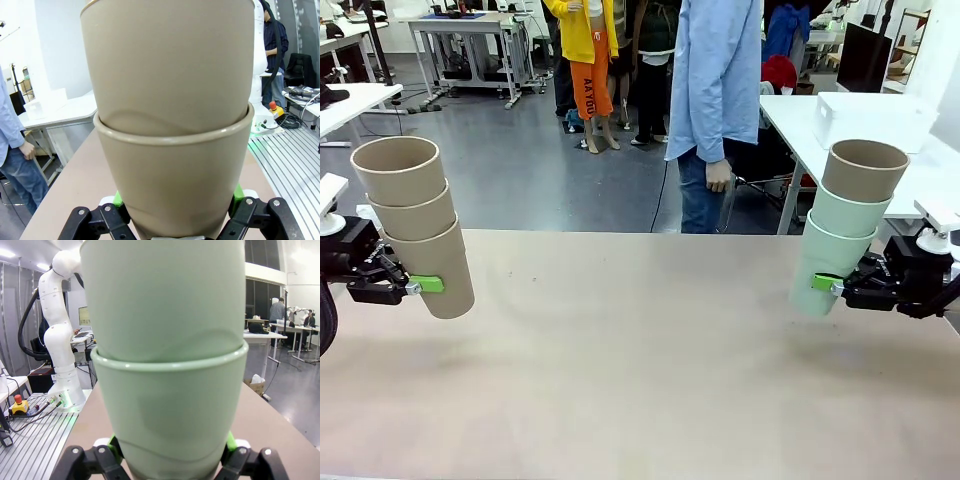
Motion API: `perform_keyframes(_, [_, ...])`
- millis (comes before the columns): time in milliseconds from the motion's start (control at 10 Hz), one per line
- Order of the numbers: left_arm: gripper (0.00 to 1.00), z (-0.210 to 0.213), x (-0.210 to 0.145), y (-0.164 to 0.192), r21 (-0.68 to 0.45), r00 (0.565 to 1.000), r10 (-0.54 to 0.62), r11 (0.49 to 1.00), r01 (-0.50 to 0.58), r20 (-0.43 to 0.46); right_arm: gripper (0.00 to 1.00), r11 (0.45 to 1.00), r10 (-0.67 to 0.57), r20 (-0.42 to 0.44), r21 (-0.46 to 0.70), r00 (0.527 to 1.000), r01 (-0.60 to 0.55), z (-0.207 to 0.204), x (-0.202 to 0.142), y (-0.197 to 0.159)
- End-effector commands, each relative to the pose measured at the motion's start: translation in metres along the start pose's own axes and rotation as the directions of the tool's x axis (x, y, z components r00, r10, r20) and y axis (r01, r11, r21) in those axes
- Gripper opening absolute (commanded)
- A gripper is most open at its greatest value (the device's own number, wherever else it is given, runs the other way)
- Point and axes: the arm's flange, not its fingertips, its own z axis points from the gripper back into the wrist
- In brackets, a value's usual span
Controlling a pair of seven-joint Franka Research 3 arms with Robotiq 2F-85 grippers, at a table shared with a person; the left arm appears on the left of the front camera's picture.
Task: Stack the cups and store them in the basket.
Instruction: Place the stack of Reusable plastic cups into the Pantry Basket.
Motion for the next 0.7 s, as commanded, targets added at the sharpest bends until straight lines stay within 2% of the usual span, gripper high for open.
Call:
perform_keyframes(0, [0.85, -0.0016, 0.0059, -0.0023, 0.0, 1.0, -0.011, 1.0, 0.011, 0.005, 0.85, 1.0, 0.011, 0.001, -0.001, 1.0, -0.011, 0.0004, 0.0043, -0.0001])
perform_keyframes(600, [0.85, -0.0016, 0.0059, -0.0023, 0.0, 1.0, -0.011, 1.0, 0.011, 0.005, 0.85, 1.0, 0.011, 0.001, -0.001, 1.0, -0.011, 0.0004, 0.0043, -0.0001])
